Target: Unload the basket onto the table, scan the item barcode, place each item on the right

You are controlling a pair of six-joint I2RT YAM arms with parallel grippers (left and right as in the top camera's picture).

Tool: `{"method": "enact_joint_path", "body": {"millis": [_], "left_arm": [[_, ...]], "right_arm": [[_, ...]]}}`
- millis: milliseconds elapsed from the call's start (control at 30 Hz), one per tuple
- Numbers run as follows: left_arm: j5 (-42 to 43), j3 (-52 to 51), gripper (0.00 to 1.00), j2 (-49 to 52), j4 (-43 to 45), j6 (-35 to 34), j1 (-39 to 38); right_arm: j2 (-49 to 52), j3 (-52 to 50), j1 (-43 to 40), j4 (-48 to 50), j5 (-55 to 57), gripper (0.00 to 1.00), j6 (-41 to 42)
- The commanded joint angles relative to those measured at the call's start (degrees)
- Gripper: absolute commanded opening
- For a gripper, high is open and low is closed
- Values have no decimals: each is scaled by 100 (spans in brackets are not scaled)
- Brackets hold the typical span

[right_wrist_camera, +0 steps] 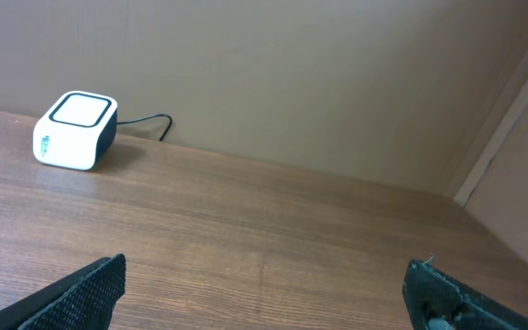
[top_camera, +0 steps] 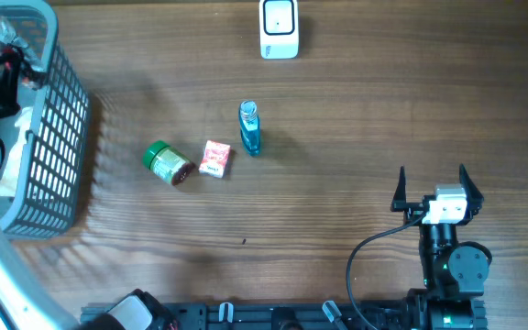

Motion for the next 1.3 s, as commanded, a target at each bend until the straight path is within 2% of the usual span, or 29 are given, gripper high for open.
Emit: {"method": "enact_joint_path", "body": {"millis": [0, 67, 100, 167, 300, 433, 467, 567, 700, 767, 867, 933, 967, 1067, 1133, 1267], "left_arm": [[739, 109, 4, -643, -483, -249, -153], [737, 109, 4, -728, -1036, 33, -509], [684, 70, 4, -715, -1467, 632, -824], [273, -94, 4, -664, -1932, 1167, -1373], [-907, -1084, 4, -507, -1954, 1235, -2863], [-2247, -2542, 4, -166, -802, 175, -4186], [-2662, -2896, 4, -33, -420, -328, -4452], [-3792, -3359, 4, 372, 138, -1340, -5018], [-4916, -3370, 4, 831, 271, -1729, -5606], [-5080, -3373, 4, 1029, 428, -1722, -5794], [-5077, -3373, 10, 1355, 656, -1722, -5831], [-5080, -3375, 37, 1532, 664, -1700, -5831], [-5080, -3375, 45, 1563, 667, -1700, -5831], [-5077, -3373, 60, 1467, 660, -1705, -5834], [-5077, -3333, 76, 1167, 551, -1705, -5831], [-5075, -3132, 96, 72, 269, -1703, -5831]], "right_arm": [[-46, -4, 11, 24, 59, 100, -33], [-46, -4, 11, 24, 59, 100, -33], [-46, -4, 11, 24, 59, 99, -33], [-46, -4, 11, 24, 59, 100, -33], [-46, -4, 11, 24, 59, 100, -35], [-46, -4, 11, 24, 59, 100, -33], [-46, -4, 11, 24, 59, 100, -33], [-46, -4, 11, 24, 59, 100, -33], [-46, -4, 11, 24, 59, 100, -33], [-46, -4, 11, 24, 59, 100, -33], [-46, -4, 11, 24, 59, 100, -35], [-46, -4, 11, 24, 59, 100, -33], [-46, -4, 11, 24, 59, 100, -33], [-46, -4, 11, 24, 59, 100, -33], [-46, -4, 11, 26, 59, 100, -31], [-46, -4, 11, 24, 59, 100, -33]]}}
